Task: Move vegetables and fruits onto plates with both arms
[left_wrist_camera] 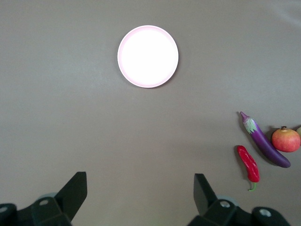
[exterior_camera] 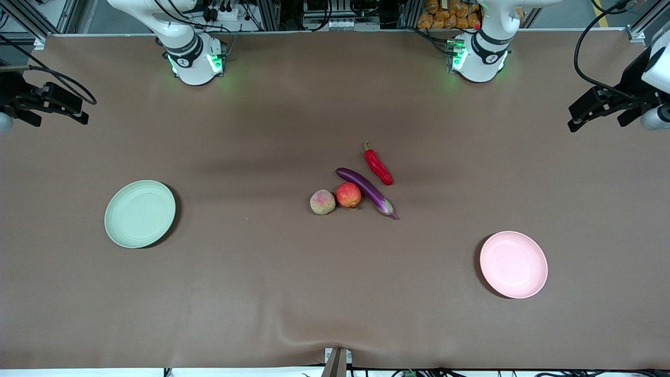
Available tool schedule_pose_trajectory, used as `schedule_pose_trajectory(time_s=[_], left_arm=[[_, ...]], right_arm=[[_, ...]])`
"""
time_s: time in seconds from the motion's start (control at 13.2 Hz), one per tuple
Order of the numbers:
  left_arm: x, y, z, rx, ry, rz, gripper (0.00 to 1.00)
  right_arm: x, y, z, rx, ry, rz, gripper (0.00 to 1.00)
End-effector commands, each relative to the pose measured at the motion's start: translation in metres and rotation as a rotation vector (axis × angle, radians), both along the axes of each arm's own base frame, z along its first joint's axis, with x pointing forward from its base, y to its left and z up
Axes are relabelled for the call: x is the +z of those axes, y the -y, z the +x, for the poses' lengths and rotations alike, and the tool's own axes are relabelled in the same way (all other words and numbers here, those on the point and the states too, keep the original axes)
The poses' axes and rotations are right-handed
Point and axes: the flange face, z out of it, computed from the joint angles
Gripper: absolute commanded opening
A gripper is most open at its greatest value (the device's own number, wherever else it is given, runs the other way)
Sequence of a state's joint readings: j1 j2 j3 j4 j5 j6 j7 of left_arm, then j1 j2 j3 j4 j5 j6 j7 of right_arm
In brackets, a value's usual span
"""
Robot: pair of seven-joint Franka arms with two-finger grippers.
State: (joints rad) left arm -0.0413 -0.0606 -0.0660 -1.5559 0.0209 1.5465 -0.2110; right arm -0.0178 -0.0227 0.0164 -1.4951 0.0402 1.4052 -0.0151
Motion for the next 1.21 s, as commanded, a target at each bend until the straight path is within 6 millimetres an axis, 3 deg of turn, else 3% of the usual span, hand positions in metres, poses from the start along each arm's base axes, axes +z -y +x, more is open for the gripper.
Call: schedule_pose_trajectory(time_s=[0.0, 0.3, 0.6, 0.98, 1.13], left_arm=[[0.006, -0.004, -0.006, -0.015, -0.012, 0.003, 1.00], [0.021, -0.008, -0.001, -0.007, 0.015, 0.007, 1.00], [0.015, -0.005, 0.001, -0.013, 0.001, 0.008, 1.00], [-0.001, -0.025, 0.006, 0.025, -0.054, 0.012, 1.00], [-0.006, -0.016, 0.006, 0.024, -0.075, 0.014, 1.00]], right_arm=[[0.004, 0.000, -0.001, 0.007, 0.005, 0.016, 1.00], [-0.001, 0.004, -0.001, -0.001, -0.015, 0.011, 1.00], [-0.002, 0.003, -0.003, -0.002, -0.031, 0.011, 1.00], [-0.003, 0.001, -0.003, -0.001, -0.037, 0.012, 1.00], [-0.003, 0.002, -0.004, -0.004, -0.040, 0.012, 1.00]])
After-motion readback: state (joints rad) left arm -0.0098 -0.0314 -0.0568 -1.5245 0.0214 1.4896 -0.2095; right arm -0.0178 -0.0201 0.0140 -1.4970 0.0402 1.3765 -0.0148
